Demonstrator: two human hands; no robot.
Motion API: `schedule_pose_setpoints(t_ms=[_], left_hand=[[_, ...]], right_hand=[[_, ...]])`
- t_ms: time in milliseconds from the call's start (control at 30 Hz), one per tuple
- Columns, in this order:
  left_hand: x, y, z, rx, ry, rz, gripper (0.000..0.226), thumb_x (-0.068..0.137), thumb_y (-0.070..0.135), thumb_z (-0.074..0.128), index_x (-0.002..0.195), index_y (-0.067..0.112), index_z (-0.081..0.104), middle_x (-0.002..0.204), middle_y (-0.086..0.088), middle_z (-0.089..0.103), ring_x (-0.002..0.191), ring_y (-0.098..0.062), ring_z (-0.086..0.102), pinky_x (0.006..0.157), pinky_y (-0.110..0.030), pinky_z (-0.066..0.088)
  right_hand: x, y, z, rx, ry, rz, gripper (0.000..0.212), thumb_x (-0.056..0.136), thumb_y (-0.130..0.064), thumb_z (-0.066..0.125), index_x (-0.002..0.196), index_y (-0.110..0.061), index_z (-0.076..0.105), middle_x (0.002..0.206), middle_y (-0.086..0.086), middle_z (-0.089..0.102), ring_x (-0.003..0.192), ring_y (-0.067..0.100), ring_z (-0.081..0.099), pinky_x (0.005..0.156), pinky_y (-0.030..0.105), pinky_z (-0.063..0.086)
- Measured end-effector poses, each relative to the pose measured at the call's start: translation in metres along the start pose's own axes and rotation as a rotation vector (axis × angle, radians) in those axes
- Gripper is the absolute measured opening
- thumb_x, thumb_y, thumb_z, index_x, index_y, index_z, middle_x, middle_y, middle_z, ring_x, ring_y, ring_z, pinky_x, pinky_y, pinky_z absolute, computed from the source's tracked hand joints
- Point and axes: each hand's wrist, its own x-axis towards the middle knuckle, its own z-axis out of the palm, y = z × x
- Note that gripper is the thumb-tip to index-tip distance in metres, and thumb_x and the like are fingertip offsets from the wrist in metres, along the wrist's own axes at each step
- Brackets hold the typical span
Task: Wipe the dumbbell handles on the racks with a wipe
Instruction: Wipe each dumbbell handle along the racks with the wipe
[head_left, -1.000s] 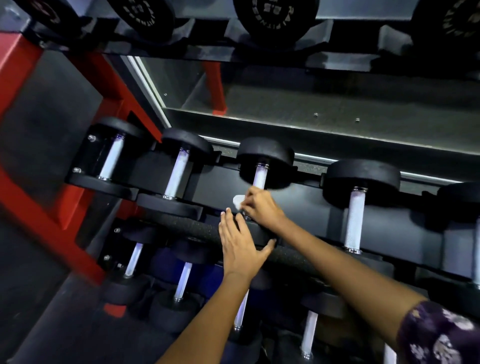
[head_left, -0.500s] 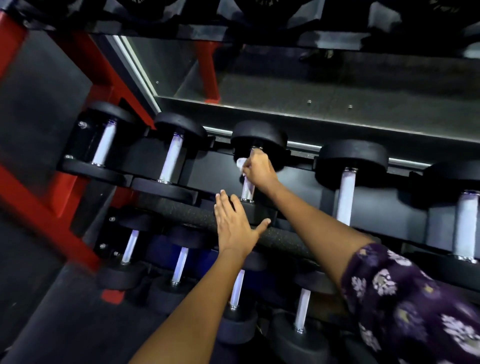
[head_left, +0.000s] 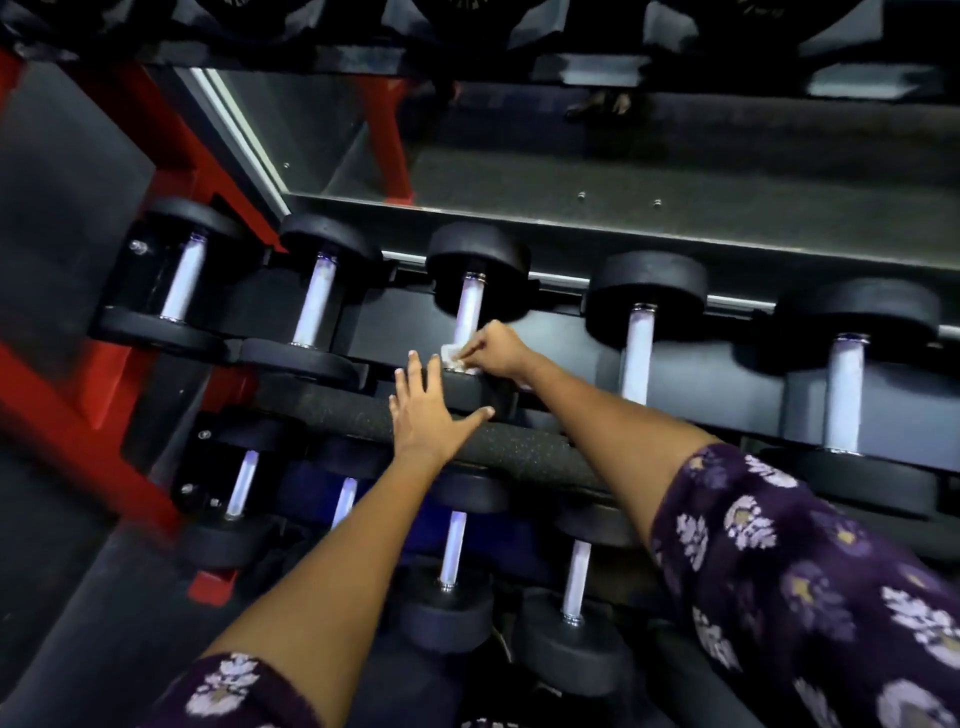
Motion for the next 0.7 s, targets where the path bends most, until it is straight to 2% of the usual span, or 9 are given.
schedule_pose_setpoints(t_ms=[67, 133, 167, 200, 267, 333, 433, 567, 700], left_hand=[[0.005, -0.005, -0.011, -0.035, -0.075, -0.021, 0.097, 0.082, 0.054, 0.068, 0.155, 0.017, 0.015, 0.163, -0.005, -0.002, 0.149, -0.032, 0.003, 0.117, -0.049, 0.012], [0.004, 0.001, -0.022, -0.109, -0.133, -0.049, 0.085, 0.087, 0.046, 0.066, 0.153, 0.016, 0.021, 0.163, -0.006, 0.003, 0.149, -0.031, 0.007, 0.118, -0.048, 0.013], [0.0, 0.008, -0.024, -0.166, -0.121, -0.046, 0.077, 0.09, 0.04, 0.065, 0.152, 0.014, 0.027, 0.162, -0.008, 0.008, 0.148, -0.03, 0.01, 0.118, -0.045, 0.014], [-0.001, 0.014, -0.025, -0.24, -0.089, -0.03, 0.068, 0.092, 0.032, 0.065, 0.148, 0.011, 0.034, 0.16, -0.011, 0.017, 0.147, -0.029, 0.015, 0.118, -0.04, 0.017], [-0.02, 0.036, -0.028, -0.43, -0.029, 0.035, 0.052, 0.093, 0.017, 0.064, 0.141, 0.007, 0.047, 0.15, -0.014, 0.039, 0.14, -0.027, 0.034, 0.111, -0.028, 0.025], [-0.036, 0.057, -0.029, -0.655, -0.046, 0.007, 0.045, 0.094, 0.012, 0.061, 0.138, 0.008, 0.052, 0.138, -0.012, 0.052, 0.127, -0.025, 0.049, 0.103, -0.026, 0.036], [-0.056, 0.092, -0.036, -0.994, -0.156, -0.083, 0.034, 0.096, 0.009, 0.056, 0.13, 0.007, 0.055, 0.124, -0.013, 0.06, 0.108, -0.021, 0.057, 0.09, -0.031, 0.048], [-0.084, 0.125, -0.048, -1.203, -0.273, -0.12, 0.01, 0.097, 0.011, 0.057, 0.103, 0.006, 0.063, 0.086, -0.004, 0.063, 0.077, -0.014, 0.061, 0.059, -0.019, 0.054], [-0.107, 0.141, -0.053, -1.192, -0.344, -0.03, 0.004, 0.093, 0.012, 0.062, 0.09, 0.012, 0.063, 0.084, -0.003, 0.064, 0.072, -0.012, 0.062, 0.068, -0.024, 0.052]], right_hand=[[-0.012, 0.009, -0.02, 0.121, 0.057, 0.098, 0.023, 0.079, 0.01, 0.055, 0.097, 0.008, 0.07, 0.06, 0.001, 0.07, 0.049, -0.003, 0.056, 0.065, 0.013, 0.05], [-0.039, 0.017, -0.04, 0.237, 0.129, 0.124, 0.025, 0.077, 0.016, 0.051, 0.096, 0.012, 0.067, 0.088, 0.021, 0.071, 0.06, 0.012, 0.057, 0.079, 0.036, 0.053], [-0.056, 0.017, -0.049, 0.243, 0.122, 0.115, 0.028, 0.077, 0.018, 0.048, 0.097, 0.014, 0.066, 0.094, 0.024, 0.068, 0.063, 0.015, 0.055, 0.081, 0.039, 0.053], [-0.066, 0.017, -0.051, 0.224, 0.094, 0.097, 0.031, 0.076, 0.02, 0.046, 0.099, 0.014, 0.066, 0.095, 0.021, 0.067, 0.067, 0.016, 0.055, 0.08, 0.037, 0.052], [-0.099, 0.017, -0.062, 0.221, 0.091, 0.053, 0.037, 0.072, 0.025, 0.045, 0.102, 0.013, 0.064, 0.09, 0.009, 0.061, 0.07, 0.01, 0.056, 0.066, 0.019, 0.049], [-0.12, 0.015, -0.068, 0.325, 0.104, 0.045, 0.041, 0.07, 0.028, 0.044, 0.102, 0.007, 0.06, 0.079, 0.006, 0.058, 0.059, 0.005, 0.054, 0.051, 0.009, 0.043], [-0.155, 0.003, -0.079, 0.483, 0.17, 0.064, 0.035, 0.074, 0.027, 0.043, 0.084, -0.006, 0.05, 0.065, 0.007, 0.052, 0.045, 0.001, 0.053, 0.045, 0.013, 0.047], [-0.194, -0.002, -0.095, 0.554, 0.302, 0.057, 0.032, 0.074, 0.025, 0.046, 0.076, -0.005, 0.056, 0.066, 0.006, 0.056, 0.048, 0.002, 0.056, 0.048, 0.013, 0.048], [-0.235, -0.006, -0.114, 0.596, 0.417, 0.094, 0.036, 0.074, 0.024, 0.05, 0.074, -0.01, 0.06, 0.059, -0.001, 0.059, 0.041, -0.002, 0.054, 0.045, 0.012, 0.047]])
